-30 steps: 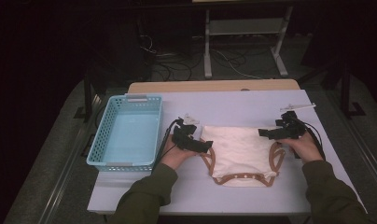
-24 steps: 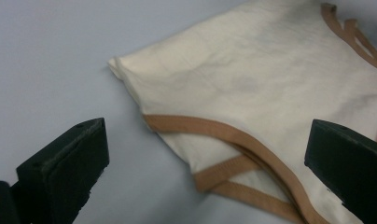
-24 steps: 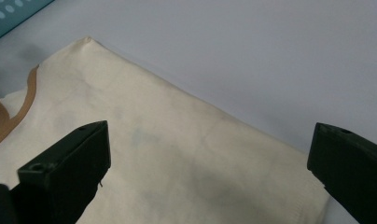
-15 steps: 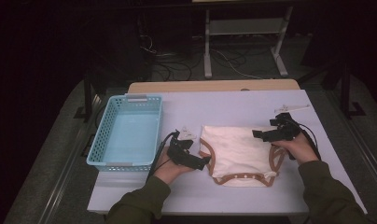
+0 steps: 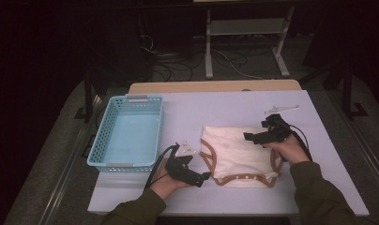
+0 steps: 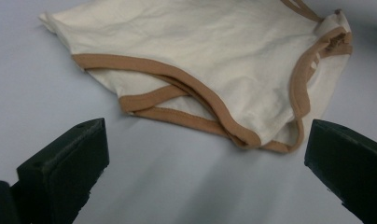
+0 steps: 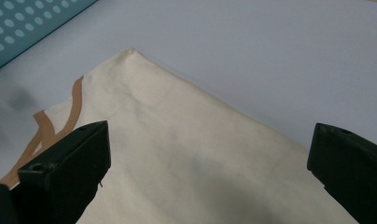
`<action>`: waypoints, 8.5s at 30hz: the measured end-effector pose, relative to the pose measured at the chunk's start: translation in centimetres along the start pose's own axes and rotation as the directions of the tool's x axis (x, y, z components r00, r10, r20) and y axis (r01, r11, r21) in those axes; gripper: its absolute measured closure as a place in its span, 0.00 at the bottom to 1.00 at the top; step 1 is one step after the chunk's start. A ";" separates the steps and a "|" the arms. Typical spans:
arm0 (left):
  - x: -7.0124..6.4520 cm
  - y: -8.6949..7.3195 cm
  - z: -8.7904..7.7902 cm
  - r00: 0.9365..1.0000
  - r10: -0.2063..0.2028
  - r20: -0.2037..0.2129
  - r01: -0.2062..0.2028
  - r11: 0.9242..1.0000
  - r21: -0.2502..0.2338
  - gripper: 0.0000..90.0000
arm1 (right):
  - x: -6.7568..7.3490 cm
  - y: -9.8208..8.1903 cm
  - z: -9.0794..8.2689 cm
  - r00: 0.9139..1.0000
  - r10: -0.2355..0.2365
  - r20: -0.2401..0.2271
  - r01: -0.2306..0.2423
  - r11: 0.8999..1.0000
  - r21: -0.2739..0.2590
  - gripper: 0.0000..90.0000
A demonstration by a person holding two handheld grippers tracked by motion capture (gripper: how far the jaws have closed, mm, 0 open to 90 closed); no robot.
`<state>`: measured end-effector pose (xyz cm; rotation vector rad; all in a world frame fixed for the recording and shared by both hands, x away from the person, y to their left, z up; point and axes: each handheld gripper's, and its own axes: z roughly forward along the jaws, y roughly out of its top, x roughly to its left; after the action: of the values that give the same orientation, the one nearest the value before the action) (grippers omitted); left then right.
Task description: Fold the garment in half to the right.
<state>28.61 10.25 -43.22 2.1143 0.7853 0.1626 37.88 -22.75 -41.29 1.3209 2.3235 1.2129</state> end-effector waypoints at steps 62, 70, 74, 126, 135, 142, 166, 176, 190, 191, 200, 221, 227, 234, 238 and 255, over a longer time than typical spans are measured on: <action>0.5 -0.5 0.3 1.000 -0.006 -0.009 0.006 1.000 0.025 0.00 | 6.7 6.5 10.9 0.996 -0.084 -0.034 0.087 0.993 0.080 0.45; 0.5 -0.5 0.3 1.000 -0.011 -0.009 0.011 1.000 0.025 0.00 | 6.7 7.0 12.6 0.996 -0.079 -0.043 0.084 0.989 0.118 0.57; 0.4 -0.5 0.3 1.000 -0.010 -0.008 0.010 1.000 0.026 0.00 | 6.9 7.1 13.4 0.995 -0.082 -0.049 0.088 0.987 0.136 0.61; 0.2 1.5 0.8 0.992 0.033 0.121 -0.035 0.999 0.021 0.14 | 7.2 7.3 15.0 0.983 -0.170 -0.067 0.182 0.952 0.245 0.97; -0.9 1.8 1.5 0.975 0.087 0.202 -0.092 0.996 0.017 0.36 | 7.2 7.3 15.0 0.983 -0.170 -0.070 0.182 0.953 0.244 0.97; -1.7 1.4 2.5 0.957 0.139 0.253 -0.153 0.988 0.036 0.53 | 7.1 7.3 15.0 0.984 -0.165 -0.072 0.178 0.953 0.243 0.97; -2.7 0.6 4.6 0.915 0.251 0.317 -0.281 0.958 0.052 0.76 | 7.1 7.2 15.0 0.984 -0.162 -0.074 0.175 0.955 0.238 0.97; -2.5 0.4 4.7 0.922 0.242 0.302 -0.266 0.963 0.043 0.90 | 7.1 7.2 15.0 0.984 -0.162 -0.074 0.175 0.955 0.239 0.97; -2.6 0.5 4.7 0.922 0.248 0.297 -0.273 0.961 0.045 0.97 | 7.3 7.2 14.9 0.982 -0.180 -0.060 0.189 0.953 0.237 0.97; -2.6 0.5 4.7 0.922 0.247 0.297 -0.272 0.961 0.047 0.97 | 7.3 7.2 14.9 0.982 -0.180 -0.061 0.189 0.953 0.237 0.97; -2.2 0.7 4.0 0.919 0.255 0.301 -0.280 0.959 0.040 0.97 | 7.5 7.7 14.7 0.980 -0.193 -0.053 0.200 0.956 0.217 0.97; -0.1 0.3 -0.4 0.938 0.232 0.257 -0.243 0.970 0.012 0.97 | 9.4 10.5 14.6 0.978 -0.189 -0.089 0.202 0.964 0.172 0.97; 0.2 0.2 -0.6 0.939 0.224 0.260 -0.237 0.971 0.021 0.97 | 9.5 10.6 14.6 0.979 -0.178 -0.100 0.192 0.968 0.159 0.97; 0.1 0.4 -0.6 0.937 0.230 0.263 -0.241 0.970 0.010 0.97 | 9.0 10.9 13.7 0.981 -0.162 -0.102 0.175 0.975 0.136 0.97; -0.1 0.6 -0.6 0.935 0.238 0.264 -0.247 0.969 0.001 0.97 | 8.8 10.9 13.2 0.982 -0.160 -0.101 0.172 0.977 0.128 0.97; -0.6 1.2 -0.1 0.926 0.260 0.274 -0.269 0.963 -0.003 0.97 | 6.8 9.8 11.1 0.989 -0.130 -0.071 0.136 0.986 0.095 0.97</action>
<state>28.72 9.43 -42.18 2.2096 0.3403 -0.0010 45.92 -8.66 -39.72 1.1503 2.5032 1.1273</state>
